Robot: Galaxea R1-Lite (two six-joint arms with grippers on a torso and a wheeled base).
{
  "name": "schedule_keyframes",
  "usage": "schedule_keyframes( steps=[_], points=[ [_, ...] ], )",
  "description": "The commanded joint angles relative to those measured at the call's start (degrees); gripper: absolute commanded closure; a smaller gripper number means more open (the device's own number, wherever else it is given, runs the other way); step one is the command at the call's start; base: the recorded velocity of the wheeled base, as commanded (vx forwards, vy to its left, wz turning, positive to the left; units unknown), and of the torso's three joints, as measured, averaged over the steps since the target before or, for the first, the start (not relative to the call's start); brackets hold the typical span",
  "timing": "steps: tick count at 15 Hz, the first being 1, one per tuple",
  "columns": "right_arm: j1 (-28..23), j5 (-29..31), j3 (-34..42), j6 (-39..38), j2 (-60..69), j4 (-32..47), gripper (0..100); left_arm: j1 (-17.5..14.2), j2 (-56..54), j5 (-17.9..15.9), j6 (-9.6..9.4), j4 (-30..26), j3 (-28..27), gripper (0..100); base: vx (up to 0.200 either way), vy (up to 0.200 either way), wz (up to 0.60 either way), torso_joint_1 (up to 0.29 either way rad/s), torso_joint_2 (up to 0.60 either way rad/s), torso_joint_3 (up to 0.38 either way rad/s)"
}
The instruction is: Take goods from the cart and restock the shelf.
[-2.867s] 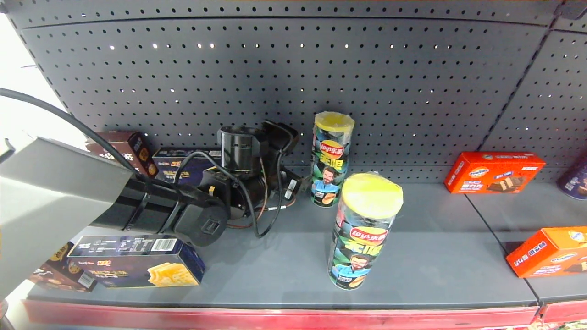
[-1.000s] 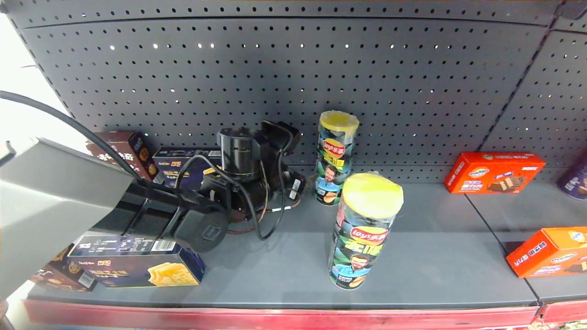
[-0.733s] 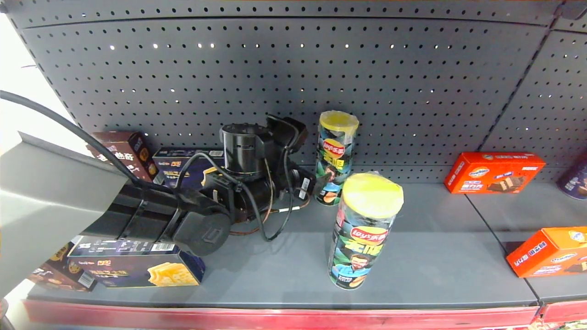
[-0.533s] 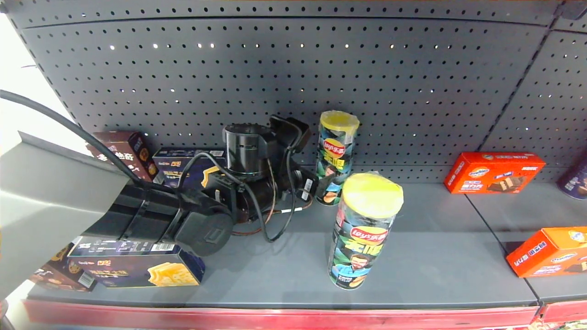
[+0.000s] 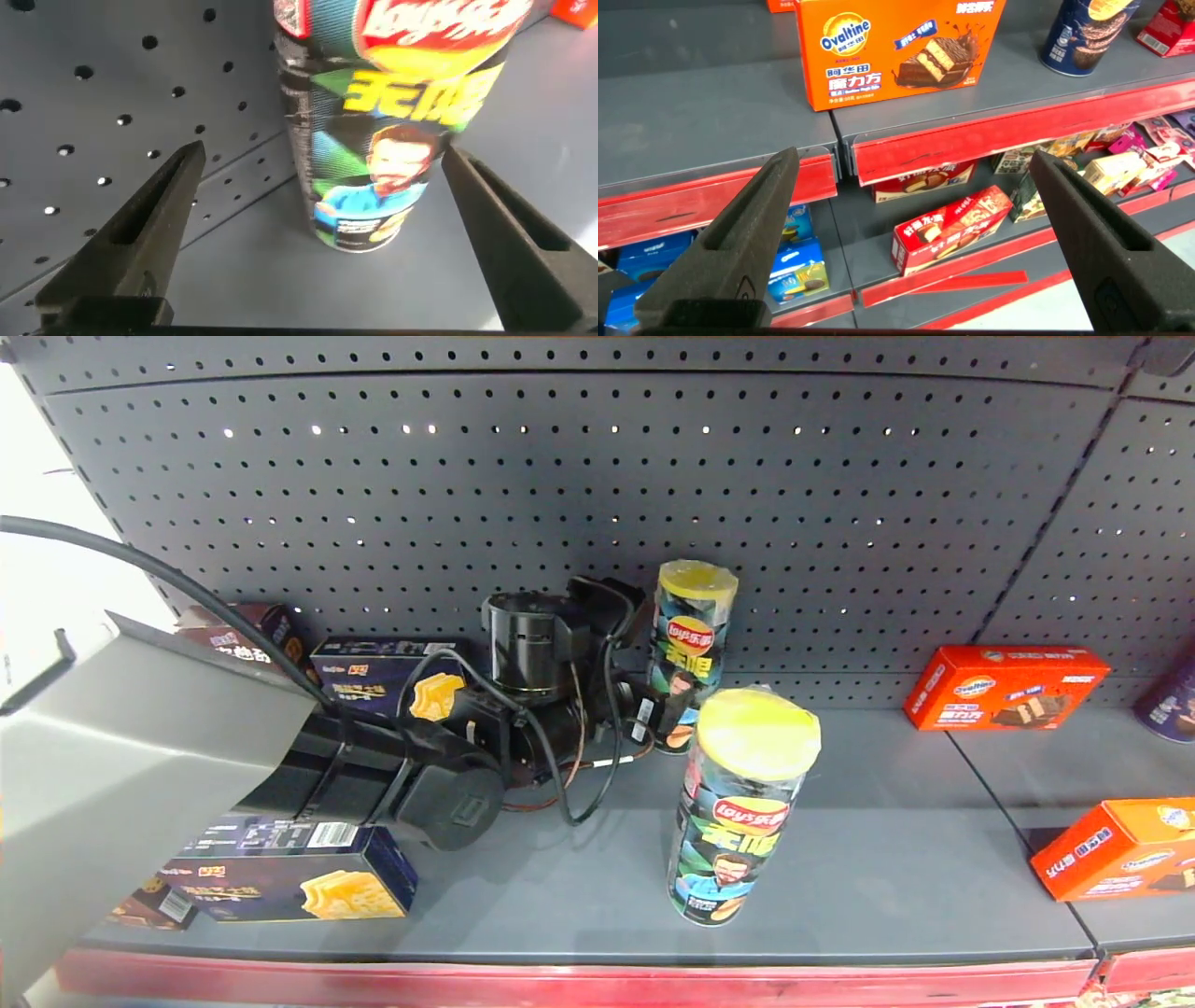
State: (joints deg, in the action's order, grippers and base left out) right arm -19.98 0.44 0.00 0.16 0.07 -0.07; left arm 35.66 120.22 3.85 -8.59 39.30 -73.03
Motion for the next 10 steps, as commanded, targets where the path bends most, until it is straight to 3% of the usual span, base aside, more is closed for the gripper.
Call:
schedule_keyframes(
  steps=[1,4,10],
  points=[
    [0.0,0.0,0.0,0.0,-0.1,0.0,0,0.0,1.1,0.7,0.07,-2.0,-1.1,0,0.000,0.000,0.00,0.000,0.00,0.000],
    [0.0,0.0,0.0,0.0,-0.1,0.0,0,0.0,0.8,2.7,0.86,-2.6,-1.1,0,0.000,0.000,0.00,0.000,0.00,0.000],
    [0.0,0.0,0.0,0.0,-0.1,0.0,0,-0.1,-0.1,3.0,2.09,-1.9,1.1,0,0.000,0.000,0.00,0.000,0.00,0.000]
  ],
)
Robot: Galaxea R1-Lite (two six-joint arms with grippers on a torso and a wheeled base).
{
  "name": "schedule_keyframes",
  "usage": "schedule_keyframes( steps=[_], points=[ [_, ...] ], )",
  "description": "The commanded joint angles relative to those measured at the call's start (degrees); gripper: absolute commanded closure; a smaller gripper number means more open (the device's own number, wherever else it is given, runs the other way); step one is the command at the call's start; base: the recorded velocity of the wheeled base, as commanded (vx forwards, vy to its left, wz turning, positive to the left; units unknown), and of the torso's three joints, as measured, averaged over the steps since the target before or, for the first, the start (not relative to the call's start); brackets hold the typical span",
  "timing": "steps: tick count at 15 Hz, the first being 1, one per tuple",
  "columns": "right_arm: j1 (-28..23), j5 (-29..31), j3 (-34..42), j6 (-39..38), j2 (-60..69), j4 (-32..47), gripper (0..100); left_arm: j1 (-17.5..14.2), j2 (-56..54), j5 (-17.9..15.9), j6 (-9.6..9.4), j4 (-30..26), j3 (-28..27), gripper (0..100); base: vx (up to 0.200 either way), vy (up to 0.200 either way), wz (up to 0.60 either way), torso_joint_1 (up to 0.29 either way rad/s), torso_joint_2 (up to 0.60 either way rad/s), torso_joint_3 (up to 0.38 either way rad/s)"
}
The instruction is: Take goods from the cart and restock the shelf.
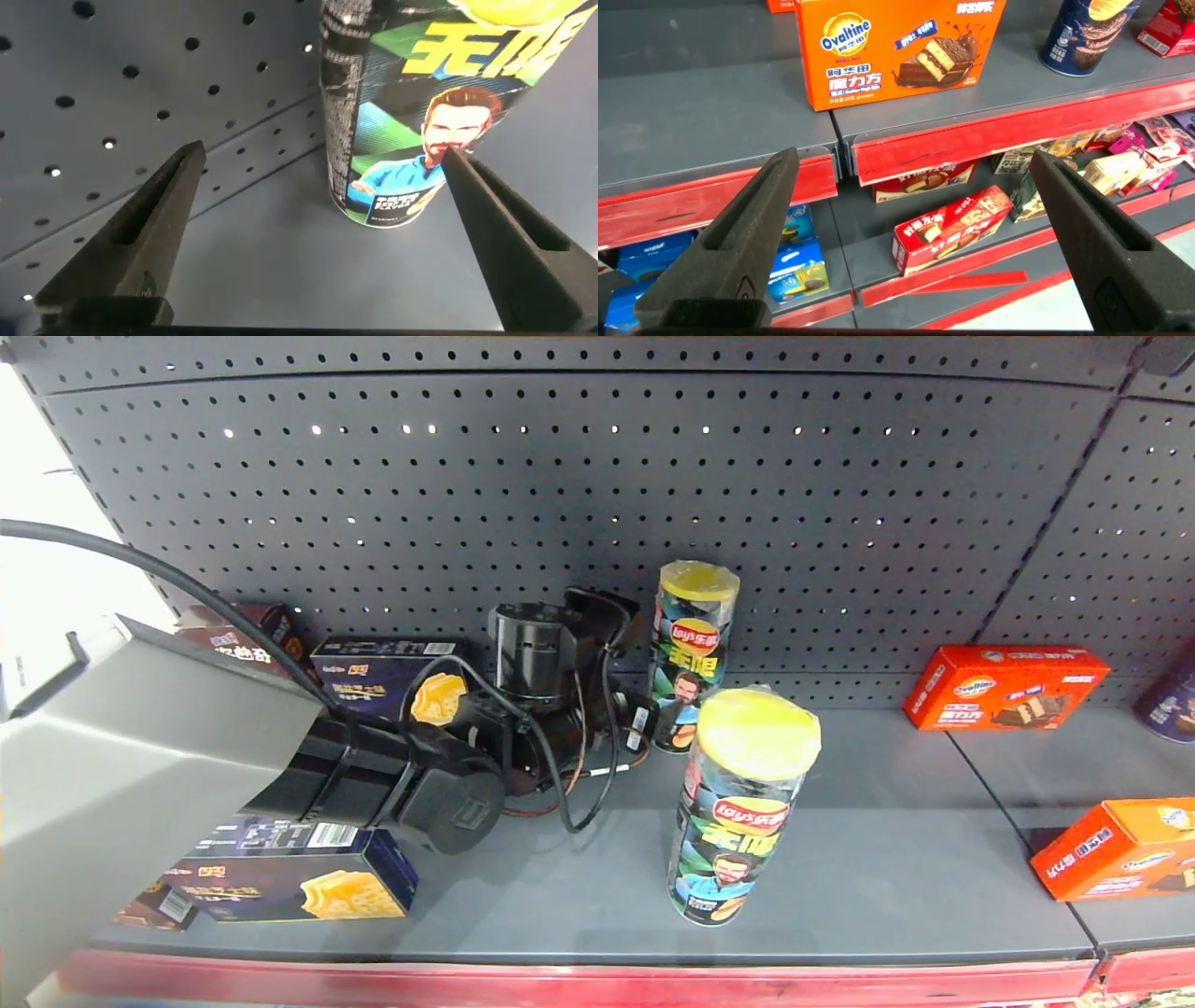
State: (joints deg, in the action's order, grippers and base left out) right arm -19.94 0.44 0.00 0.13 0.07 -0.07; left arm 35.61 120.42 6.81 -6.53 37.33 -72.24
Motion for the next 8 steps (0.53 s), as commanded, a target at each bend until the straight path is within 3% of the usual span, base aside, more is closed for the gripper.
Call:
schedule_keyframes(
  steps=[1,8],
  points=[
    [0.0,0.0,0.0,0.0,-0.1,0.0,0,-0.1,-0.4,0.0,0.03,0.1,0.9,0,0.000,0.000,0.00,0.000,0.00,0.000],
    [0.0,0.0,0.0,0.0,-0.1,0.0,0,-2.3,-8.3,0.6,0.47,3.7,8.7,0,0.000,0.000,0.00,0.000,0.00,0.000]
  ],
)
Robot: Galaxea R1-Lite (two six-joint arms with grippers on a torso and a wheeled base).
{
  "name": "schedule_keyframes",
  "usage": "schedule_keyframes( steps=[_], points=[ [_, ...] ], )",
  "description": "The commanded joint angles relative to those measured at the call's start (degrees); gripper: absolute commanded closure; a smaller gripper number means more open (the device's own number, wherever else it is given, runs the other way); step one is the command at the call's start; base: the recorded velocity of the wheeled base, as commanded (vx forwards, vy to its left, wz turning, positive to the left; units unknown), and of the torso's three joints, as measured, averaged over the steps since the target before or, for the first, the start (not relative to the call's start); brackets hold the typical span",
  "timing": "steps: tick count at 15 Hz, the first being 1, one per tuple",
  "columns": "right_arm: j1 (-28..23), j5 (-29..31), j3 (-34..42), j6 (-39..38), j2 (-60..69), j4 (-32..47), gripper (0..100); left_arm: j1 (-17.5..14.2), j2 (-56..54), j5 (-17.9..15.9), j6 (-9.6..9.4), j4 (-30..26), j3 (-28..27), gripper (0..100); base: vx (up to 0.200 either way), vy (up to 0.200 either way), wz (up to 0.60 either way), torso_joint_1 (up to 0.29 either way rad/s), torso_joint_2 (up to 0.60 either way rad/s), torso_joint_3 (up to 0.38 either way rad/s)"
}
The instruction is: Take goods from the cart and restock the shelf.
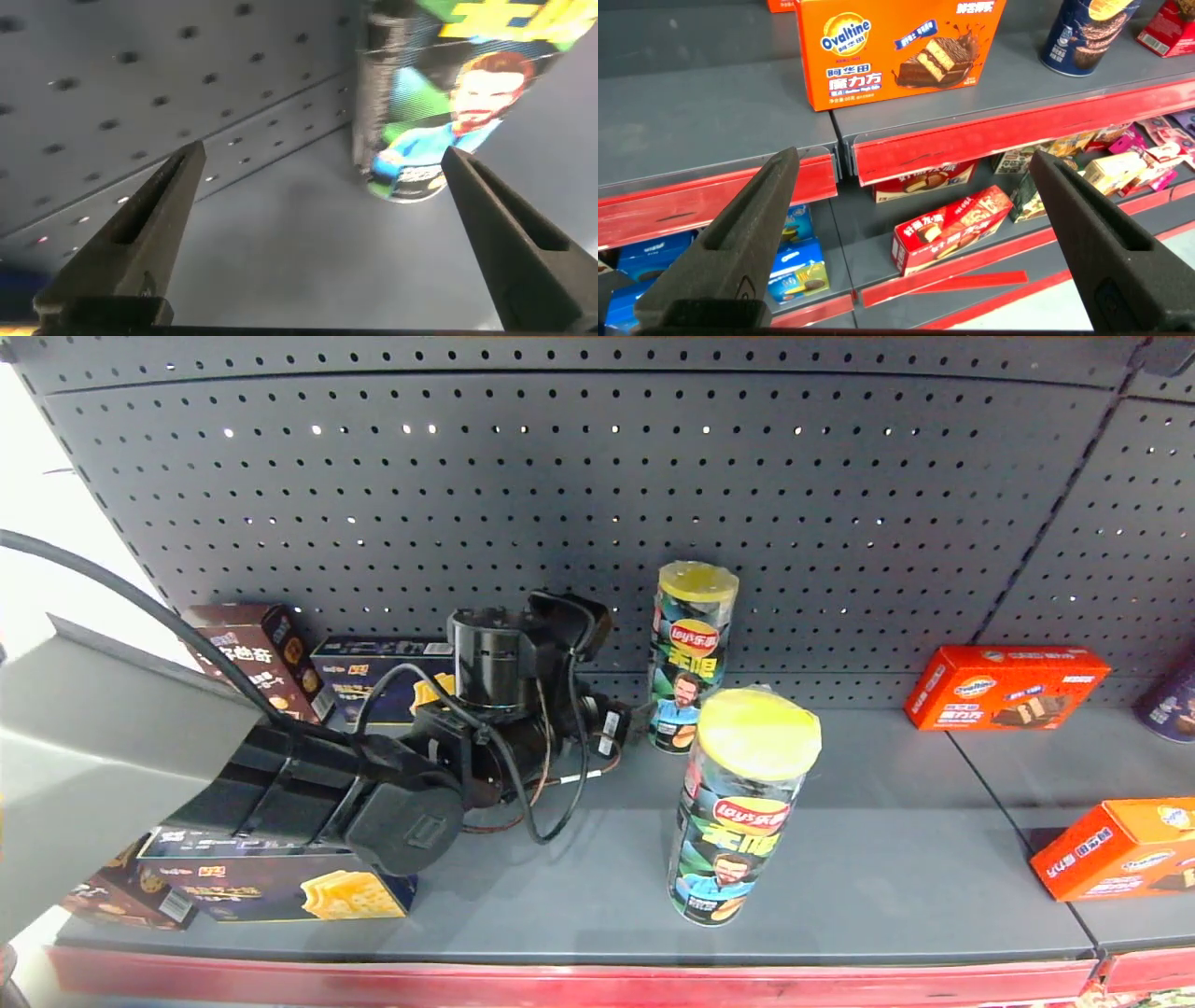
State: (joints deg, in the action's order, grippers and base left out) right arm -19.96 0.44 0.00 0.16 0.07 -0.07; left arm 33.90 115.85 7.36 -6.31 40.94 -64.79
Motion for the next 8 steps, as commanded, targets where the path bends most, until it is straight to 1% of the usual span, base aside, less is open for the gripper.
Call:
schedule_keyframes(
  steps=[1,2,3,4,6,7,8],
  points=[
    [0.0,0.0,0.0,0.0,-0.1,0.0,0,-0.6,-4.1,0.1,0.34,0.1,1.3,0,0.000,0.000,0.00,0.000,0.00,0.000],
    [0.0,0.0,0.0,0.0,-0.1,0.0,0,-0.6,-6.8,0.2,0.25,0.0,1.6,0,0.000,0.000,0.00,0.000,0.00,0.000],
    [0.0,0.0,0.0,0.0,-0.1,0.0,0,-0.2,-8.8,1.3,0.16,-0.1,1.9,0,0.000,0.000,0.00,0.000,0.00,0.000],
    [0.0,0.0,0.0,0.0,-0.1,0.0,0,0.6,-12.2,3.8,0.25,0.1,2.7,0,0.000,0.000,0.00,0.000,0.00,0.000],
    [0.0,0.0,0.0,0.0,-0.1,0.0,0,2.0,-16.9,4.3,0.43,0.1,4.4,0,0.000,0.000,0.00,0.000,0.00,0.000],
    [0.0,0.0,0.0,0.0,-0.1,0.0,0,2.1,-20.2,4.3,0.34,0.1,6.4,0,0.000,0.000,0.00,0.000,0.00,0.000],
    [0.0,0.0,0.0,0.0,-0.1,0.0,0,2.2,-26.2,3.9,0.34,0.1,11.9,0,0.000,0.000,0.00,0.000,0.00,0.000]
  ],
)
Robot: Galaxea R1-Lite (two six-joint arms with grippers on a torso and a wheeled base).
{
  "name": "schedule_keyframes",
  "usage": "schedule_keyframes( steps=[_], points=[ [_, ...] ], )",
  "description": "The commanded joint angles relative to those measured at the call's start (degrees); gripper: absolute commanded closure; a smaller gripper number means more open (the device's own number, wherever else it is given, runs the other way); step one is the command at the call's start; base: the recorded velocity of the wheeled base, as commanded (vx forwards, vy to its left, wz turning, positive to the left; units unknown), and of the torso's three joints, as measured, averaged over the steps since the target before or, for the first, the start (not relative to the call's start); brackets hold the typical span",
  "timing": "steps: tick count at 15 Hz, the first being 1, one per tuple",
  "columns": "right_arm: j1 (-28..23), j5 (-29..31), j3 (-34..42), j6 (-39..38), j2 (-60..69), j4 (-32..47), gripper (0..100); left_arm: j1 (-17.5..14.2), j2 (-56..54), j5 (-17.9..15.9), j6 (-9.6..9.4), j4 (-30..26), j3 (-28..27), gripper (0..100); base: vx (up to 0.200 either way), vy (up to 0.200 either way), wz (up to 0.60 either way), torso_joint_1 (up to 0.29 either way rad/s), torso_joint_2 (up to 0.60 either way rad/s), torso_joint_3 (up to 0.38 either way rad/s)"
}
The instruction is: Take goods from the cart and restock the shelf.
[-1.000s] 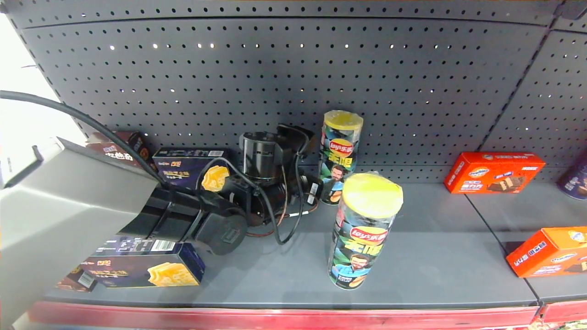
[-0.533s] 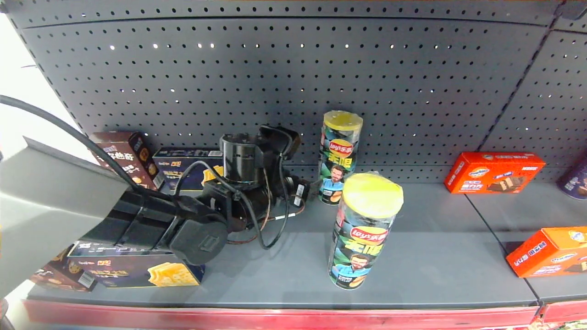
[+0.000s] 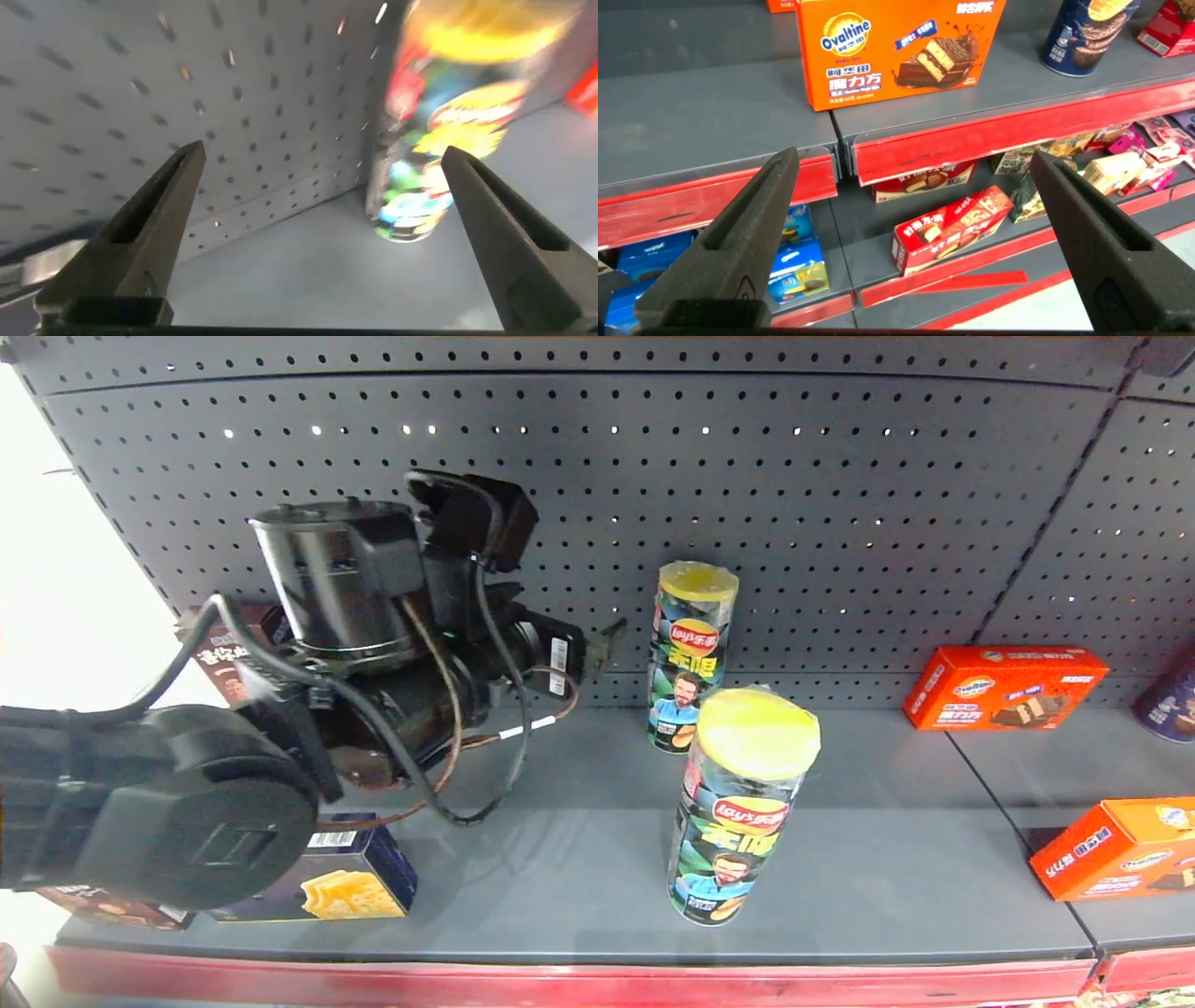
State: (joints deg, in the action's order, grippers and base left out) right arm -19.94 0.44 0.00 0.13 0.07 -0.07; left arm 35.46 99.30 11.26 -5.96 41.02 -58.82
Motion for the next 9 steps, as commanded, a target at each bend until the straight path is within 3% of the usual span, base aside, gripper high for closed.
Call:
schedule_keyframes(
  steps=[1,2,4,5,8,9],
  points=[
    [0.0,0.0,0.0,0.0,-0.1,0.0,0,0.7,-13.5,-0.5,0.07,0.0,9.4,0,0.000,0.000,0.00,0.000,0.00,0.000],
    [0.0,0.0,0.0,0.0,-0.1,0.0,0,0.7,-20.4,-1.0,0.07,-0.2,16.6,0,0.000,0.000,0.00,0.000,0.00,0.000],
    [0.0,0.0,0.0,0.0,-0.1,0.0,0,0.9,-32.7,-1.0,0.07,-1.0,25.7,0,0.000,0.000,0.00,0.000,0.00,0.000],
    [0.0,0.0,0.0,0.0,-0.1,0.0,0,1.1,-36.6,-1.0,-0.02,-1.6,27.8,0,0.000,0.000,0.00,0.000,0.00,0.000],
    [0.0,0.0,0.0,0.0,-0.1,0.0,0,1.8,-54.8,-1.0,-0.02,-10.9,33.6,0,0.000,0.000,0.00,0.000,0.00,0.000],
    [0.0,0.0,0.0,0.0,-0.1,0.0,0,-5.2,-65.2,-1.1,0.69,-20.2,36.2,0,0.000,0.000,0.00,0.000,0.00,0.000]
  ],
)
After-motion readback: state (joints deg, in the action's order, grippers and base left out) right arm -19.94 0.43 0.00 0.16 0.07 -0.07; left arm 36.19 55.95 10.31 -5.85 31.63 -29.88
